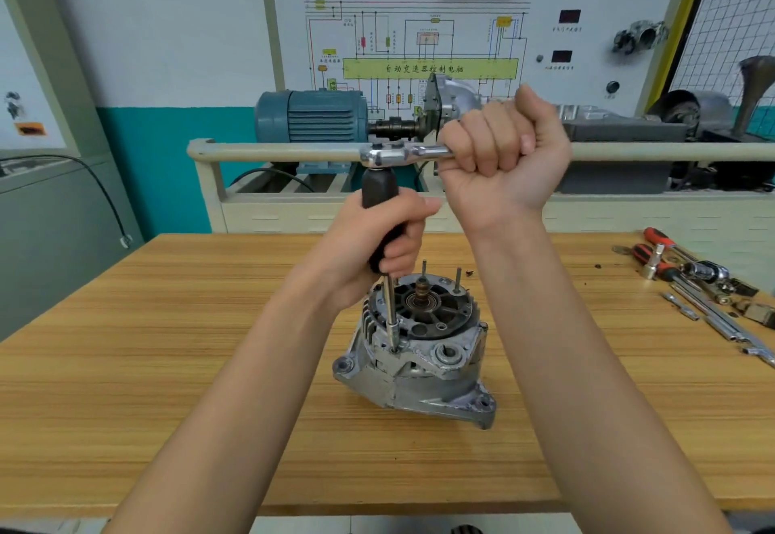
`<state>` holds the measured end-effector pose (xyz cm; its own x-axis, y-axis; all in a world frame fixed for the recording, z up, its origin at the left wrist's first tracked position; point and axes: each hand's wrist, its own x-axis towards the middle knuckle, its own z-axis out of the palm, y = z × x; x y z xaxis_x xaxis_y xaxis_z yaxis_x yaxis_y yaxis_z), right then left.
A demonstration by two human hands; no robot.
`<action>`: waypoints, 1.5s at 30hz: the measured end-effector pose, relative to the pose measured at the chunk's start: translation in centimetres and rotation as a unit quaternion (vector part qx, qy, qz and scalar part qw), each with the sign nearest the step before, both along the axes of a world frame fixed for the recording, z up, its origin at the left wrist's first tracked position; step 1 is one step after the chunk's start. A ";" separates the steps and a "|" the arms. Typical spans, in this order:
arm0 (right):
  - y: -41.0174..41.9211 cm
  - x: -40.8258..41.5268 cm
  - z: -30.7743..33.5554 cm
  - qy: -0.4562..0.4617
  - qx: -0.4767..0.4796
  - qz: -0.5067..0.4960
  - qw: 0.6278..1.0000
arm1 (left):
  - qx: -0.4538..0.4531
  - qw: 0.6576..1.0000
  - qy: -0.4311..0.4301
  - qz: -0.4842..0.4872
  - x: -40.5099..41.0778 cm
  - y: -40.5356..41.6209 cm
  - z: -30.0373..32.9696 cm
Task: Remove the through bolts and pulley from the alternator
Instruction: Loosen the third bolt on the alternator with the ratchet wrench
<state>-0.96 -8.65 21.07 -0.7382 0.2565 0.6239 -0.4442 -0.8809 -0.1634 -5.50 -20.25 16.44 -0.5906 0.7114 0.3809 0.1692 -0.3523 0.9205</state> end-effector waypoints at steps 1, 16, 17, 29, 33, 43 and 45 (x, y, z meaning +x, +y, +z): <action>0.3 -0.4 -0.1 -0.023 -0.037 0.043 0.998 | -0.013 1.000 0.010 -0.013 0.0 0.0 0.2; -3.2 1.6 -0.8 0.103 0.079 -0.359 0.924 | 0.007 0.956 -0.033 0.290 0.9 3.7 0.0; -3.5 1.6 -0.8 0.108 0.085 -0.383 0.914 | 0.012 0.956 -0.032 0.292 0.9 3.7 -0.2; 1.5 -0.3 -0.4 -0.035 -0.076 0.064 0.994 | -0.013 0.999 0.003 -0.029 0.4 0.8 0.5; 1.1 -0.1 -0.2 -0.045 -0.079 0.018 0.996 | -0.009 0.999 -0.022 0.034 0.4 1.3 0.4; -3.0 1.9 -1.0 0.116 0.052 -0.296 0.947 | 0.028 0.945 -0.006 0.326 1.2 3.8 0.0; -2.7 1.9 -0.9 0.117 0.062 -0.283 0.950 | 0.023 0.953 0.000 0.302 1.2 3.5 -0.1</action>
